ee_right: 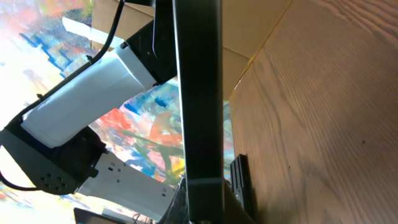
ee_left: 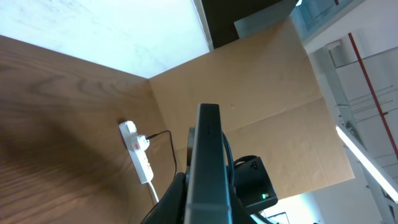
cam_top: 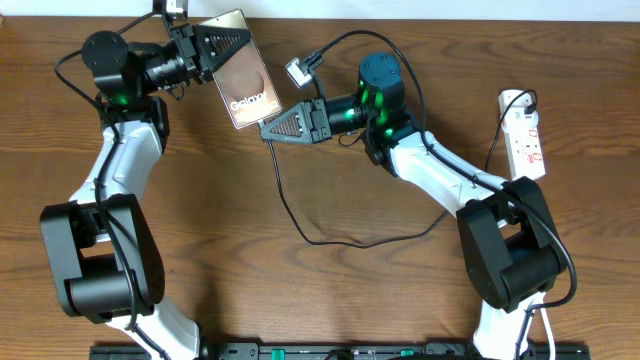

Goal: Plug charger to phone and switch on socket

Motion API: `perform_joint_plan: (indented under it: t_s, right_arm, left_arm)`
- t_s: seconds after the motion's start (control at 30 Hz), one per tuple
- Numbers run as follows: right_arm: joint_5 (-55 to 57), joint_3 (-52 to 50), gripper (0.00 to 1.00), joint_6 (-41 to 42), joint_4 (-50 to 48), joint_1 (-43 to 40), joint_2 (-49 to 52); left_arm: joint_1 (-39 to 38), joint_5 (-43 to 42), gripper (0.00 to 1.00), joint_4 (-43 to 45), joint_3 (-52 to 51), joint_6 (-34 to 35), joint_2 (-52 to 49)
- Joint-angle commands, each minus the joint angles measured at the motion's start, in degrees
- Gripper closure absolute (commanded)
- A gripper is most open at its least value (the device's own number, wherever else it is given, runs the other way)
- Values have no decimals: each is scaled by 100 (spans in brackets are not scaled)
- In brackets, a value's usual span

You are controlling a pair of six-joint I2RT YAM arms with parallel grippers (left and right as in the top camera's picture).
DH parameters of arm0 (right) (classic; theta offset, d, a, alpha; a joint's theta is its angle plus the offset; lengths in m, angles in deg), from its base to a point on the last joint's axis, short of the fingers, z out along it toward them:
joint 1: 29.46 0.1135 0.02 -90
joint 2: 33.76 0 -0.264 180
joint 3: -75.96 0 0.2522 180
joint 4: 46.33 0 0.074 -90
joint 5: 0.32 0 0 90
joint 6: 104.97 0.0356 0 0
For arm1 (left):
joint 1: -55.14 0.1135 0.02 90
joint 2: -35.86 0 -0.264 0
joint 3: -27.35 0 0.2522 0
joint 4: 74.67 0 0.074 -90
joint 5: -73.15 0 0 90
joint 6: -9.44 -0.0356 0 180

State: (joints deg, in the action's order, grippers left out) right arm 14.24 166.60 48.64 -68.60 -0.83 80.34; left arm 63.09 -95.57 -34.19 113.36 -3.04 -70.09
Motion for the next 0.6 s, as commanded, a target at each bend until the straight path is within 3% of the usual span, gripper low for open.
perform_joint_plan:
  t_s: [0.0, 0.57]
  right_arm:
    - [881, 68, 99, 109, -24, -46, 15]
    - [1314, 68, 99, 393, -22, -46, 15]
  left_arm:
    - [-70, -538, 93, 55, 94, 52, 160]
    - [-70, -595, 93, 55, 94, 52, 160]
